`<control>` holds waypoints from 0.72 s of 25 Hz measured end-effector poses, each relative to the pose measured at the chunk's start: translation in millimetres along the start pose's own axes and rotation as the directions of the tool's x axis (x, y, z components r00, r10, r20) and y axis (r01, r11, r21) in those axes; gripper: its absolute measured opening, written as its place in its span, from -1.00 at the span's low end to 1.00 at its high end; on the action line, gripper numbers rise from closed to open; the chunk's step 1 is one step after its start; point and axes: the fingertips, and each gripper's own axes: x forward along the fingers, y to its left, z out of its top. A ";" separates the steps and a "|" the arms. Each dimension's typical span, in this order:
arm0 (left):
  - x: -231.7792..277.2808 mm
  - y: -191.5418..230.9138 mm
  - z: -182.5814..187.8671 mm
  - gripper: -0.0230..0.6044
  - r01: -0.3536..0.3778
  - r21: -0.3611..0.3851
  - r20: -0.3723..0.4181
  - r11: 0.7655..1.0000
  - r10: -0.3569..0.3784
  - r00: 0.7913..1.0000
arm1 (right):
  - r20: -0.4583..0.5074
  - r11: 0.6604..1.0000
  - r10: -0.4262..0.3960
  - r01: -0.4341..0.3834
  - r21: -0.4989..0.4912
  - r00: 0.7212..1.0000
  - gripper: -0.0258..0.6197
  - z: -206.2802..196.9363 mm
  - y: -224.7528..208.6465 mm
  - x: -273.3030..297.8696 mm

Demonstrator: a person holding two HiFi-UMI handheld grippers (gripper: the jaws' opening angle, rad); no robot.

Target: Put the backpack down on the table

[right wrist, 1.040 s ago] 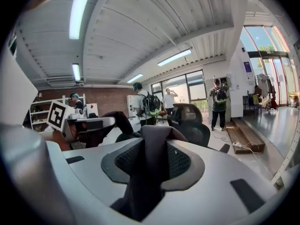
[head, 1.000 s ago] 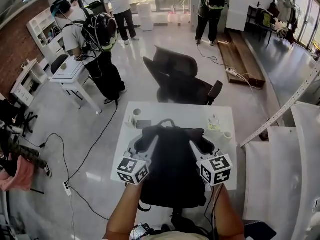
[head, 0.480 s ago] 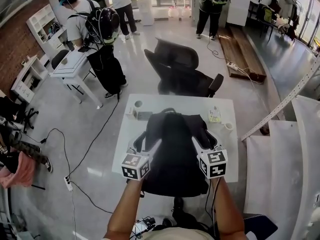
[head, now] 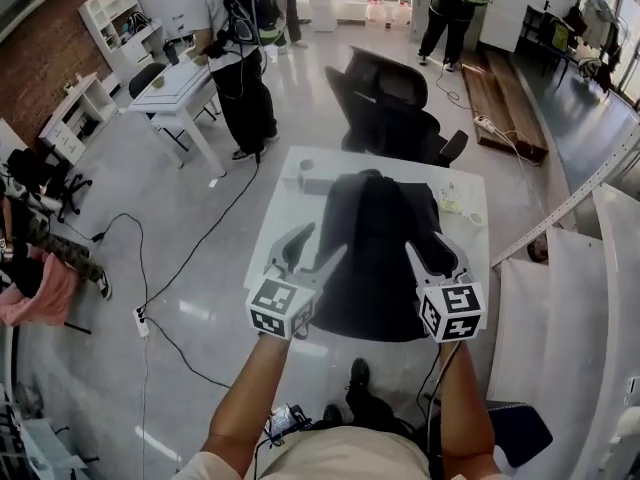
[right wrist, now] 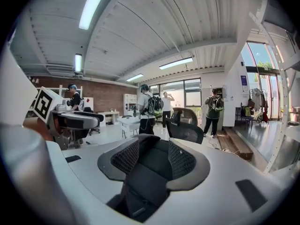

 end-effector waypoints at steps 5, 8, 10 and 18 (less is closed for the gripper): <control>-57.3 -23.5 27.3 -0.16 0.022 0.044 0.070 0.999 -0.025 0.997 | 0.058 0.999 0.039 -0.038 -0.021 0.998 -0.67 22.1 43.0 -39.6; -98.9 -38.3 37.8 -0.48 0.021 0.059 0.099 0.998 -0.027 0.995 | 0.072 0.996 0.078 -0.076 -0.039 0.994 -0.78 31.6 77.0 -67.8; -128.7 -48.0 44.9 -0.65 0.022 0.069 0.122 0.997 -0.030 0.992 | 0.083 0.991 0.114 -0.108 -0.078 0.990 -0.82 38.9 104.9 -87.2; -228.5 -95.3 68.7 -0.88 0.054 0.123 0.192 0.991 -0.077 0.978 | 0.094 0.956 0.231 -0.209 -0.206 0.968 -0.84 59.3 196.1 -160.4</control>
